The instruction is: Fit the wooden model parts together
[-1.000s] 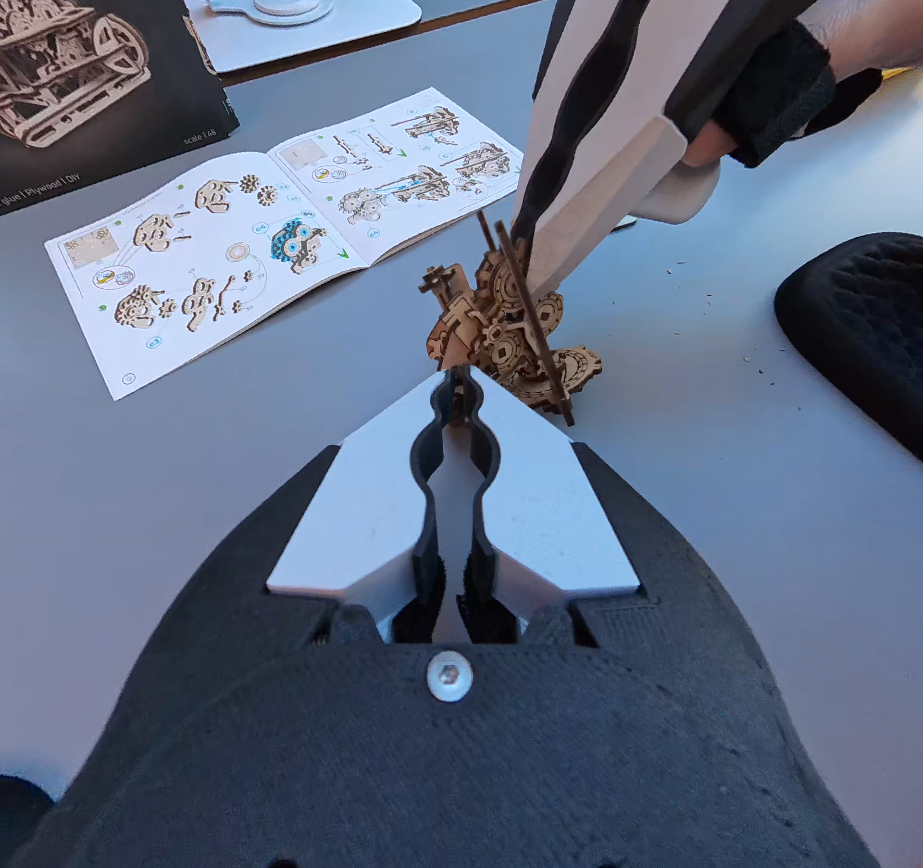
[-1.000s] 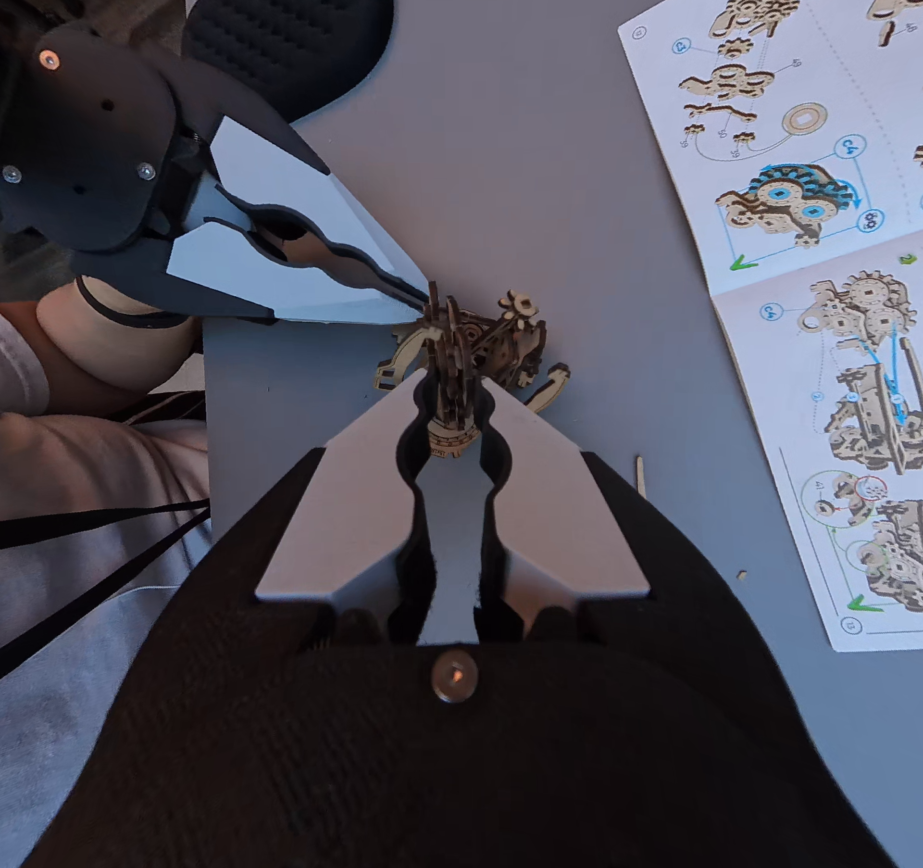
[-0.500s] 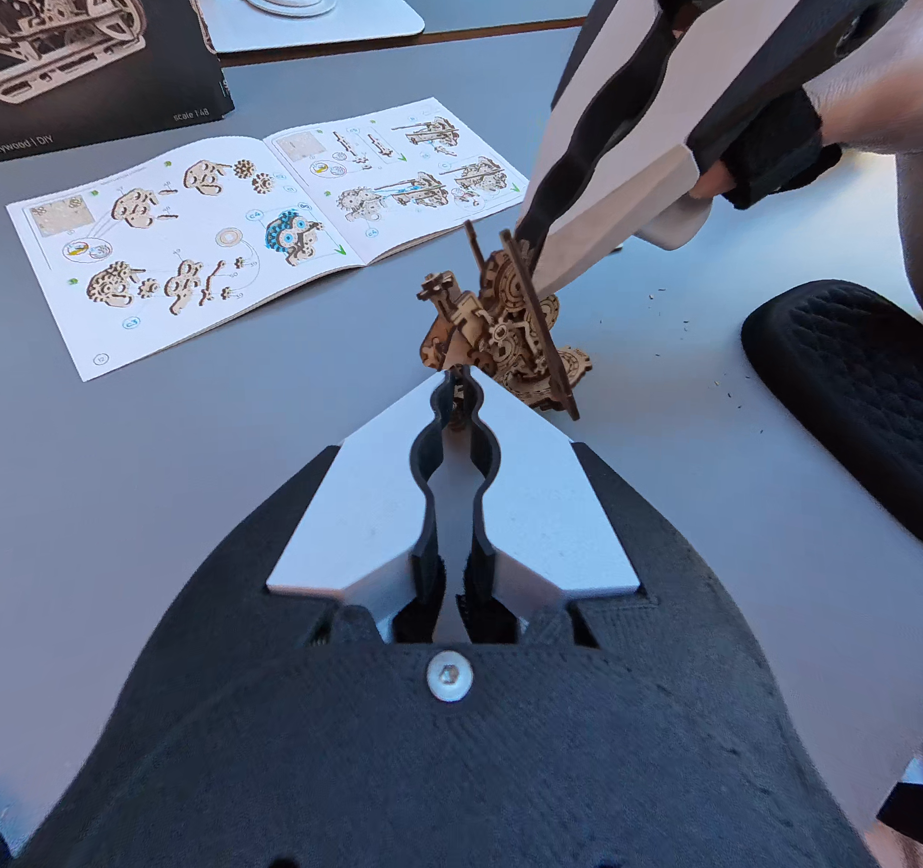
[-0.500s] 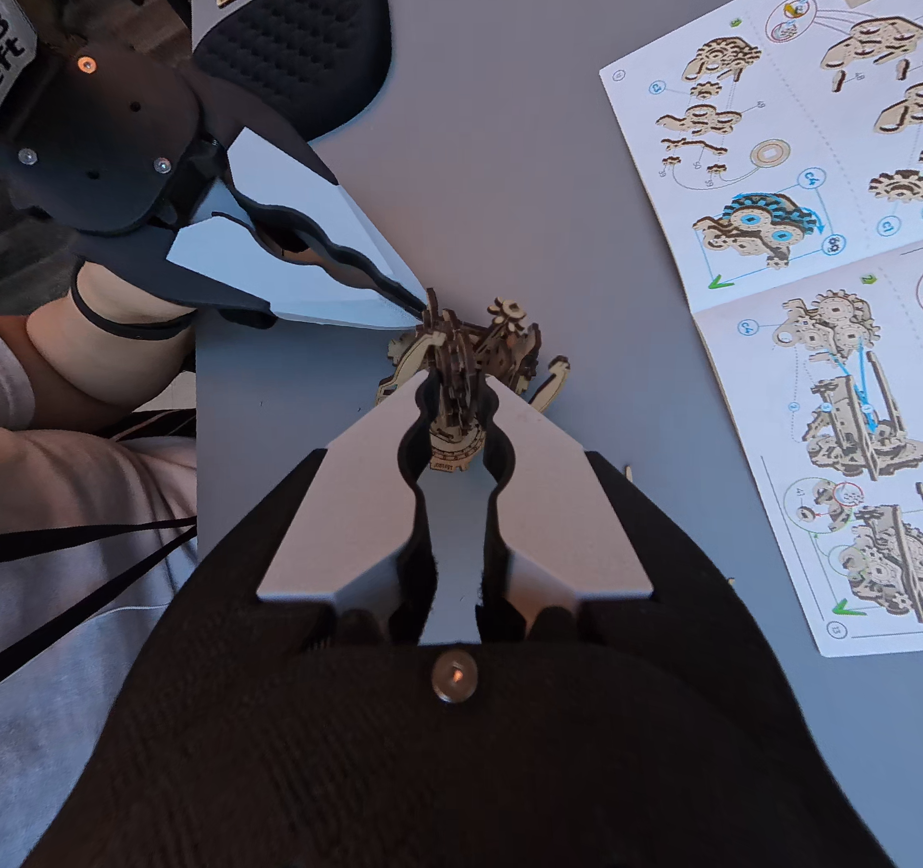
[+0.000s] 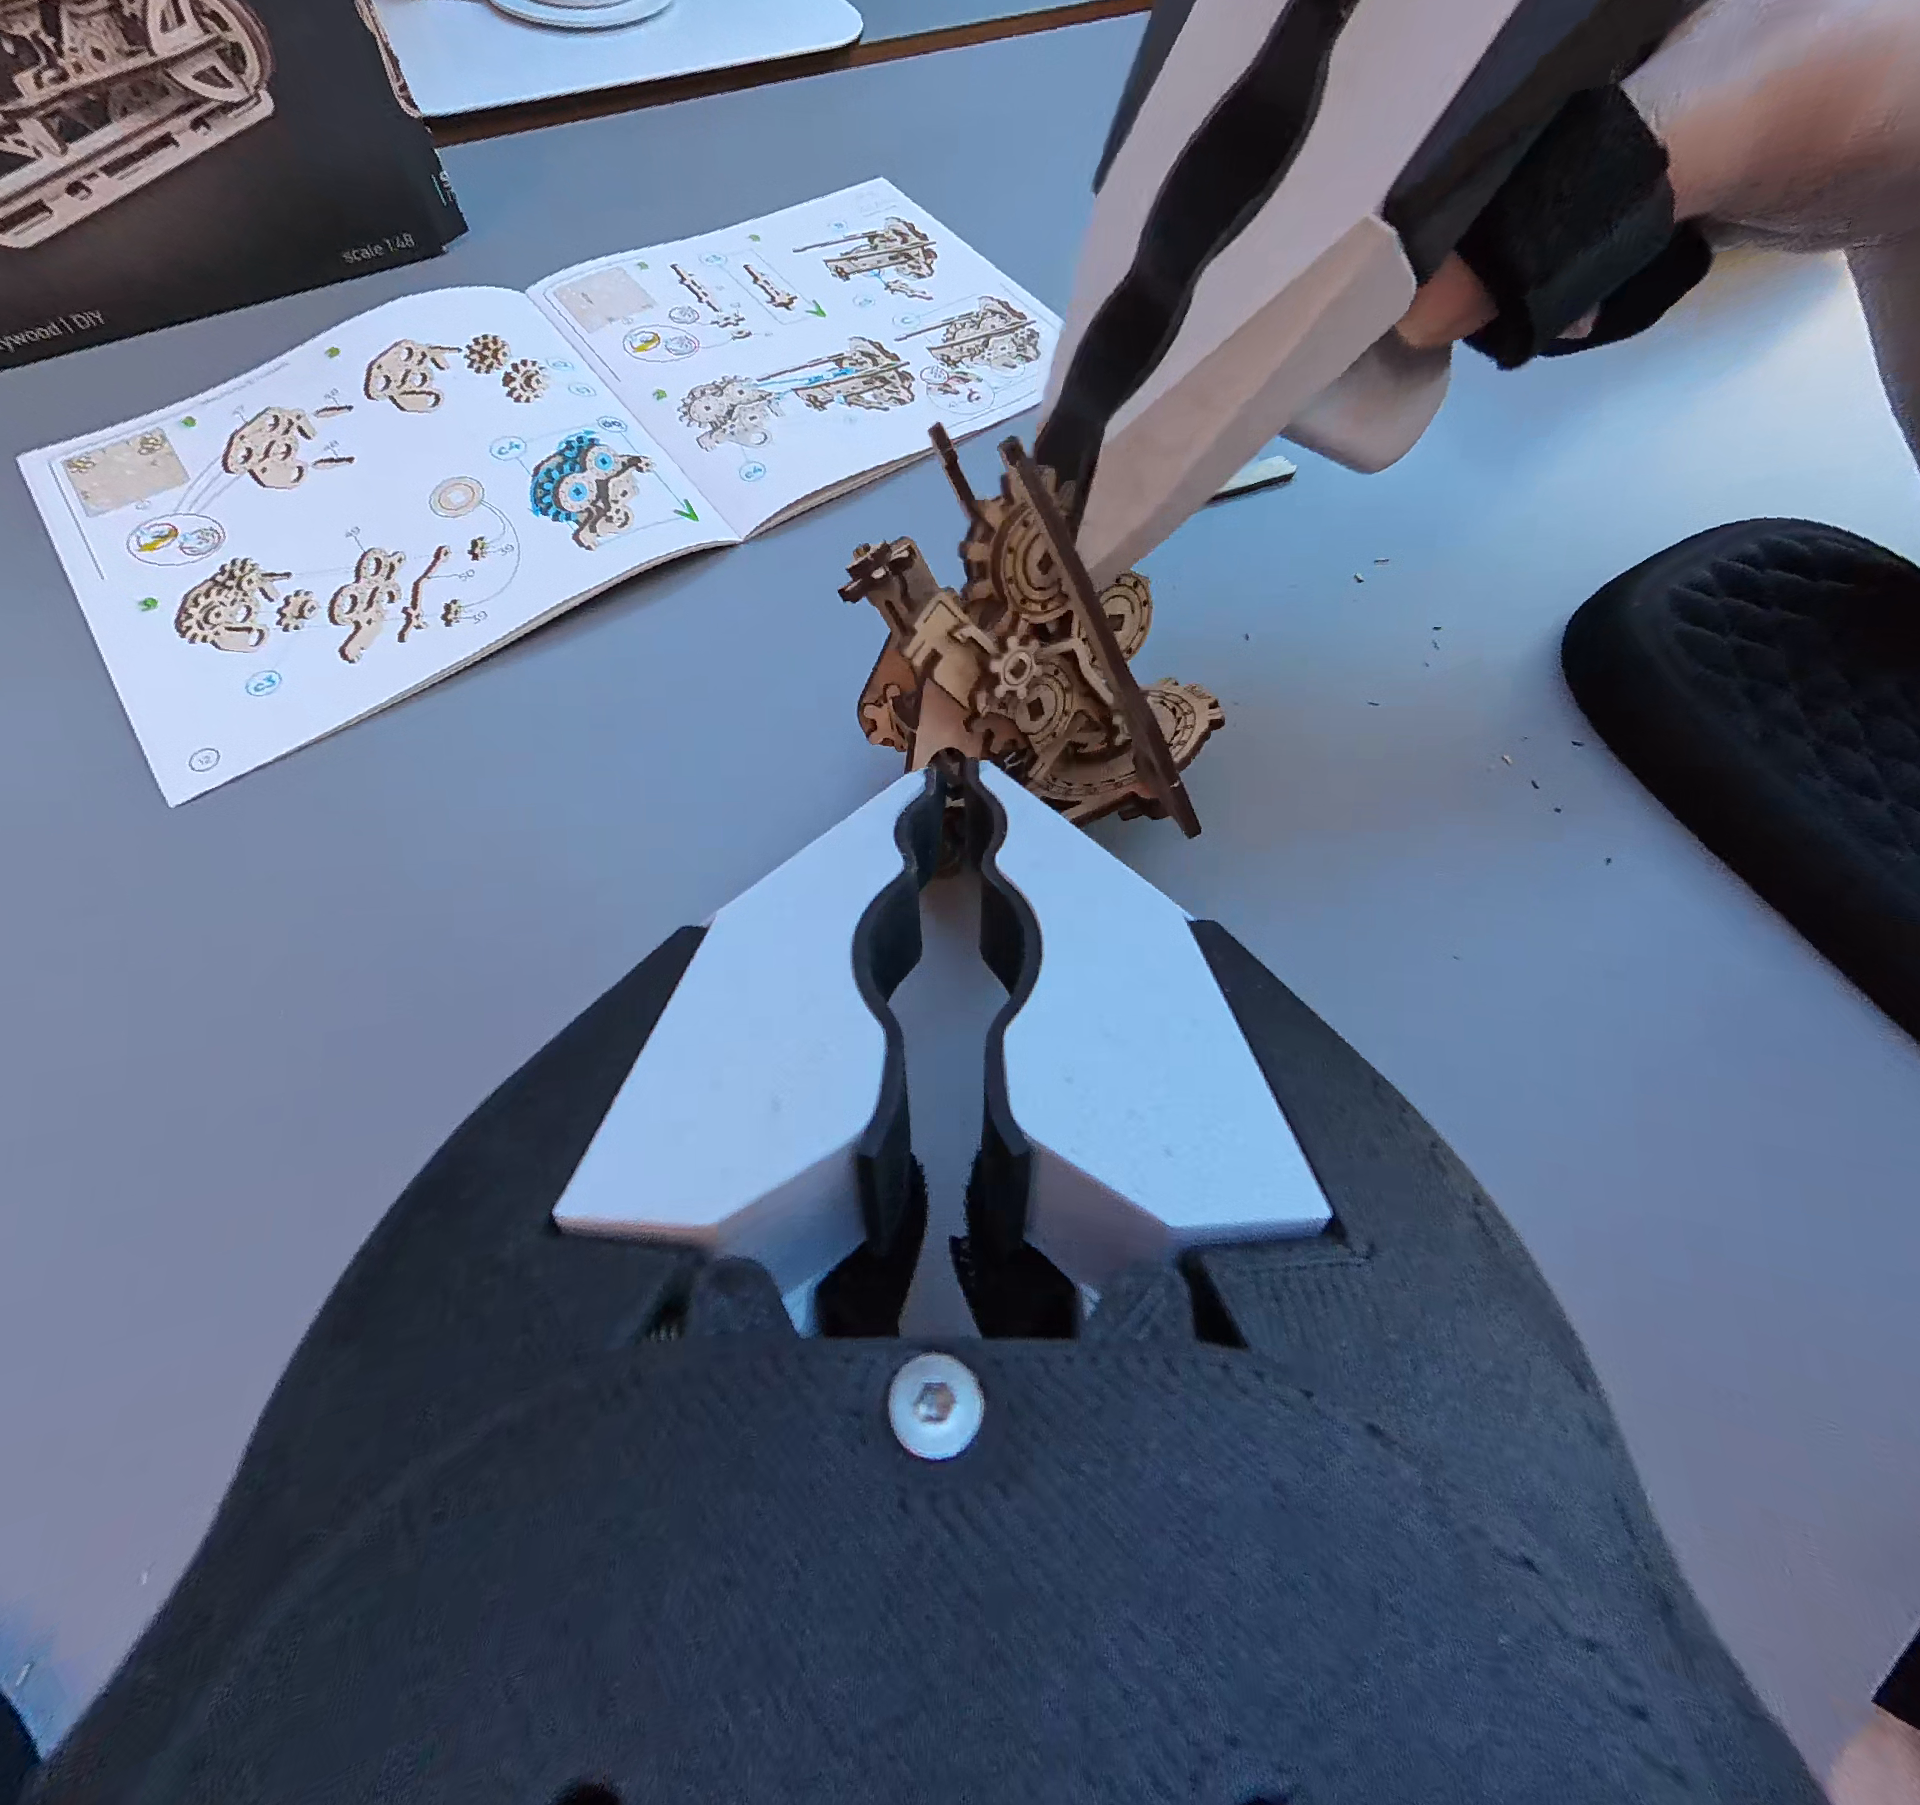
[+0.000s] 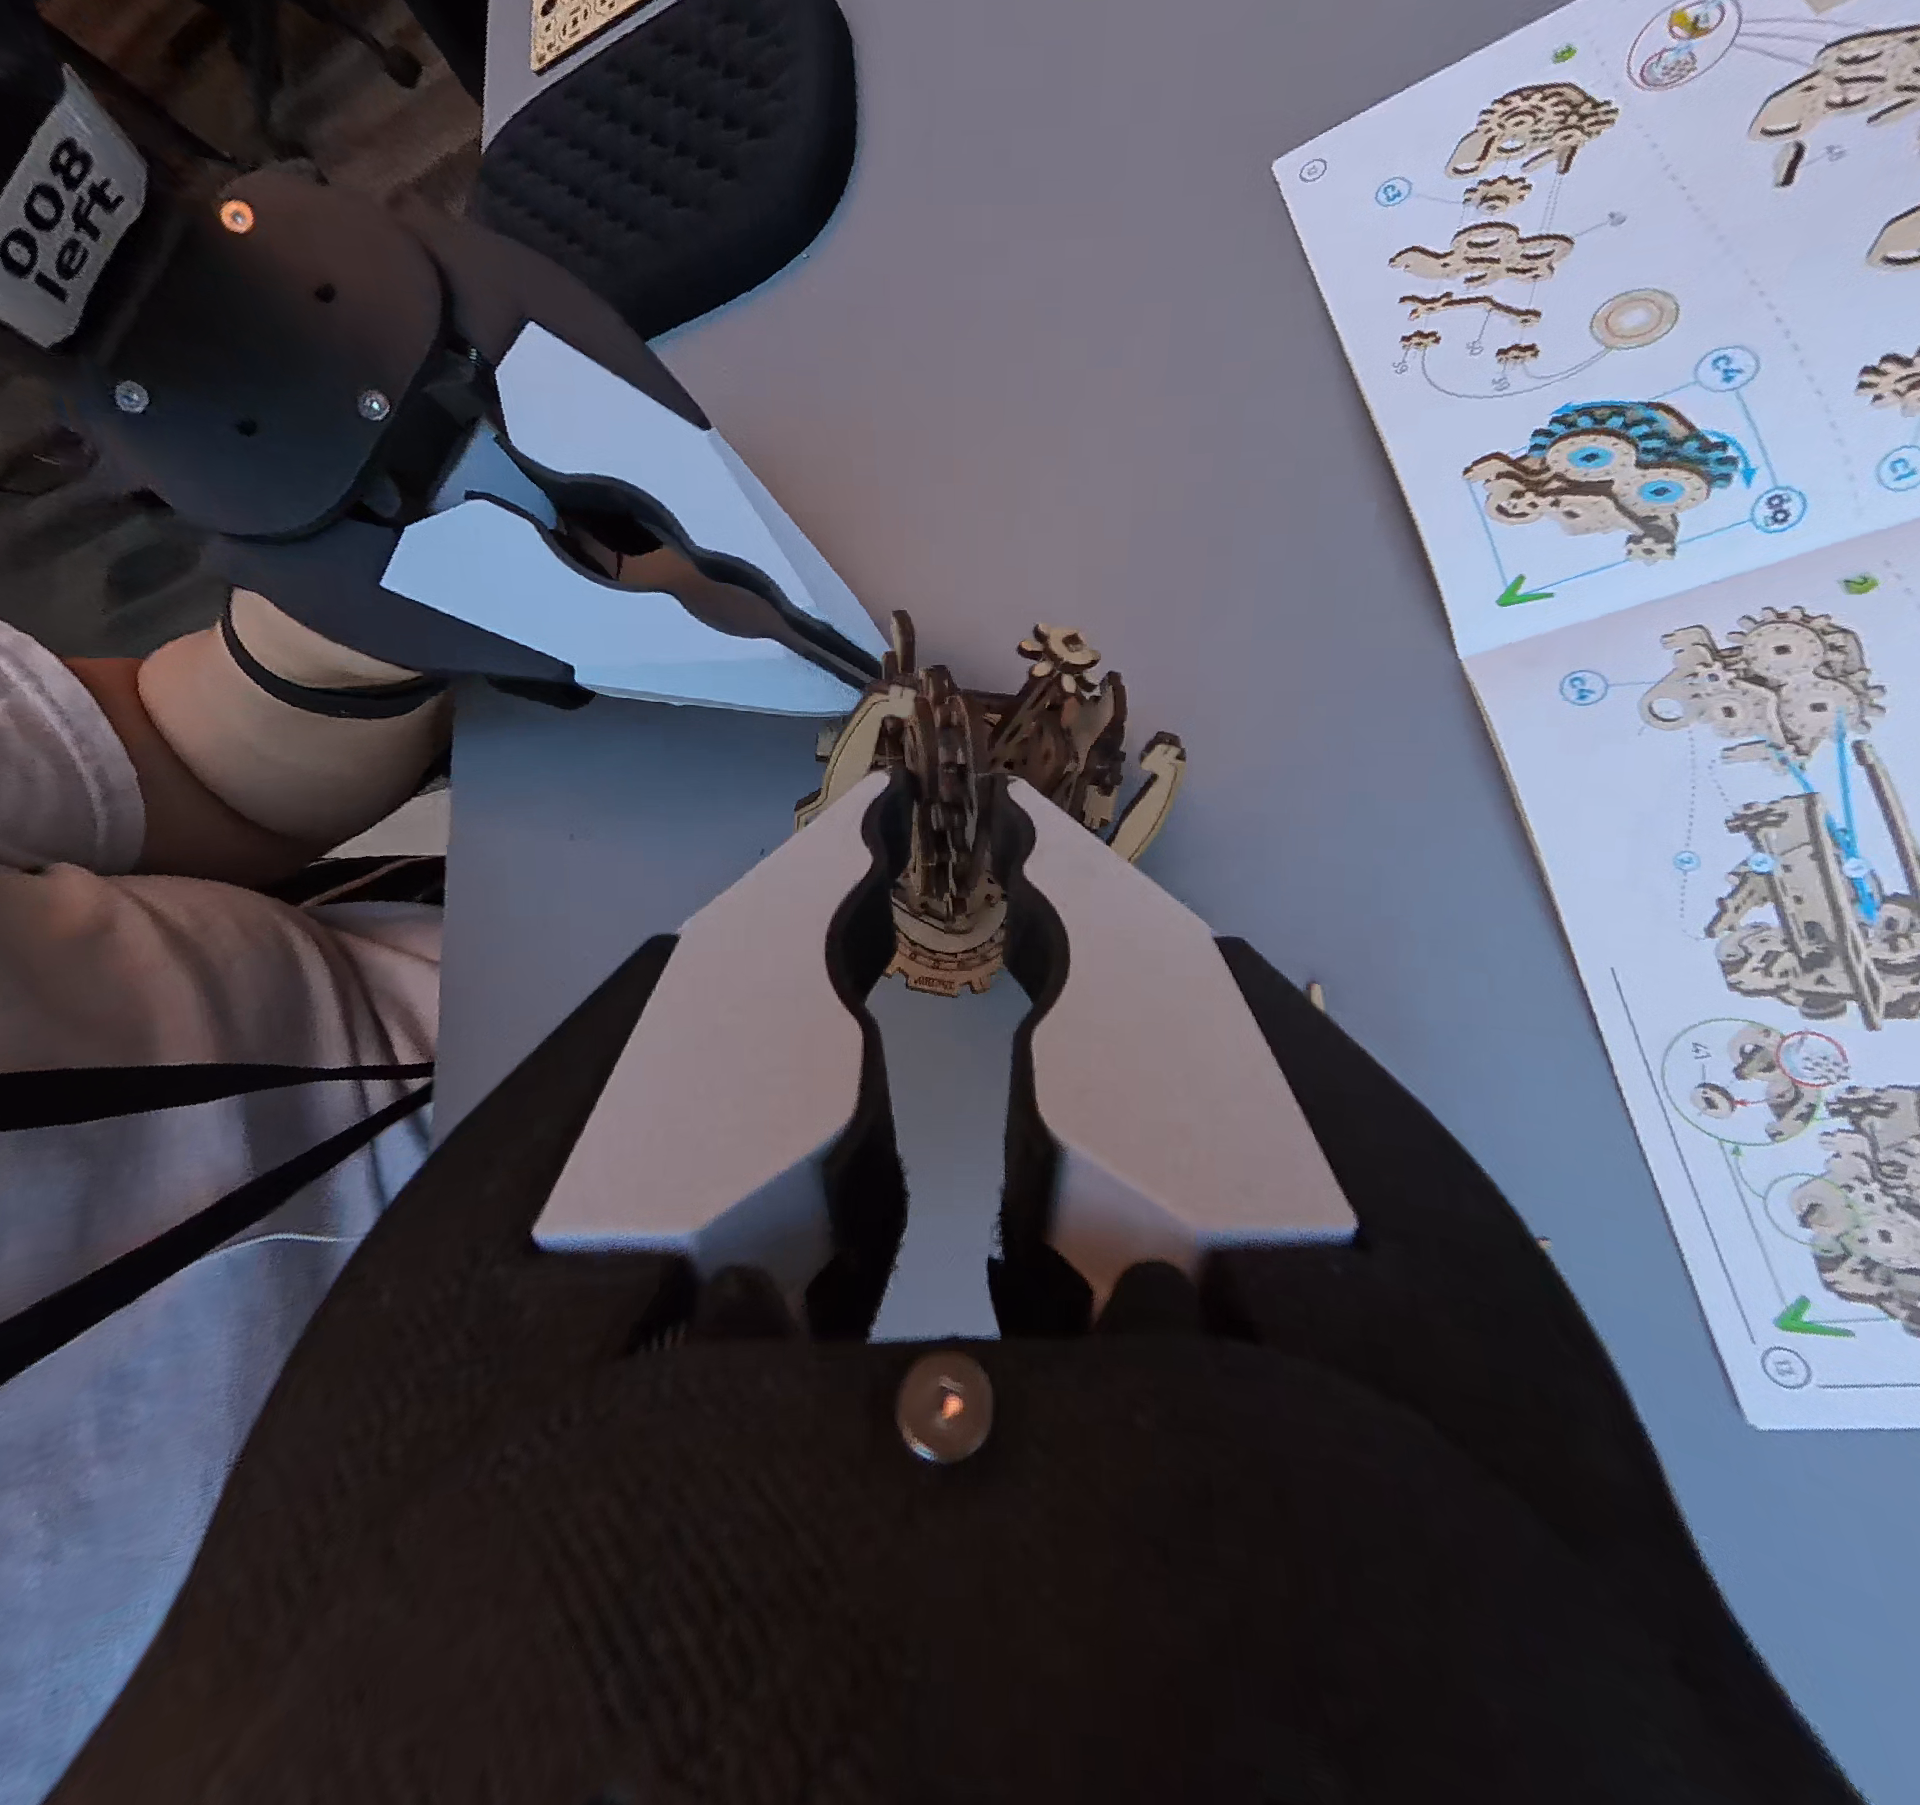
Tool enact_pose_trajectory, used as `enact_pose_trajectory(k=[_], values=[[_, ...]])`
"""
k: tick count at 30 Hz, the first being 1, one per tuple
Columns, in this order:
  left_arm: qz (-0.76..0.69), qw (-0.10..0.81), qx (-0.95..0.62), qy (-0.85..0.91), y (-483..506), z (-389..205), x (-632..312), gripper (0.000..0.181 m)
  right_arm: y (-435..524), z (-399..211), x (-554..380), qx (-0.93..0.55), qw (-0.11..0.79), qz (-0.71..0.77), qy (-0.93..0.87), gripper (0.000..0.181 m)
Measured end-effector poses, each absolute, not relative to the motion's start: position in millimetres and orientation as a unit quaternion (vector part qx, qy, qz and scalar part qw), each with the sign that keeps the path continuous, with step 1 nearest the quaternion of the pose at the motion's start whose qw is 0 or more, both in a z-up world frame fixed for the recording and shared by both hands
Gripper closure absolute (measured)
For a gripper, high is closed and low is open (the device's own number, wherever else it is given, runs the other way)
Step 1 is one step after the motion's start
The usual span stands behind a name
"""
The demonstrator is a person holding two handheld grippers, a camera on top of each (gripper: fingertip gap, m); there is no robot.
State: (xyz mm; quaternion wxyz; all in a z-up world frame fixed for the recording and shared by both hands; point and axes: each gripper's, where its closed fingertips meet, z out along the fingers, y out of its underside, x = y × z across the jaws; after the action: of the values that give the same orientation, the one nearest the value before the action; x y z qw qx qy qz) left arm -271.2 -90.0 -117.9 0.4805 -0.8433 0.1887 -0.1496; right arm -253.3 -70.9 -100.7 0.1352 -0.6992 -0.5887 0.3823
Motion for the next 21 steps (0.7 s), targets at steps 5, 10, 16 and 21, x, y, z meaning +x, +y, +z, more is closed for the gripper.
enact_pose_trajectory(k=[5,10,16,21], values=[[-0.174,0.486,-0.837,0.183,-90,-114,-270,0.179,-74,-99,-252,-0.668,0.187,0.386,-0.608,0.168],[-0.168,0.515,-0.821,0.177,-85,-100,-272,0.158,-73,-96,-248,-0.659,0.19,0.412,-0.6,0.171],[-0.202,0.504,-0.812,0.215,-86,-95,-272,0.153,-72,-96,-246,-0.659,0.19,0.427,-0.589,0.171],[-0.244,0.481,-0.796,0.277,-81,-88,-280,0.153,-75,-95,-244,-0.656,0.196,0.438,-0.583,0.171]])
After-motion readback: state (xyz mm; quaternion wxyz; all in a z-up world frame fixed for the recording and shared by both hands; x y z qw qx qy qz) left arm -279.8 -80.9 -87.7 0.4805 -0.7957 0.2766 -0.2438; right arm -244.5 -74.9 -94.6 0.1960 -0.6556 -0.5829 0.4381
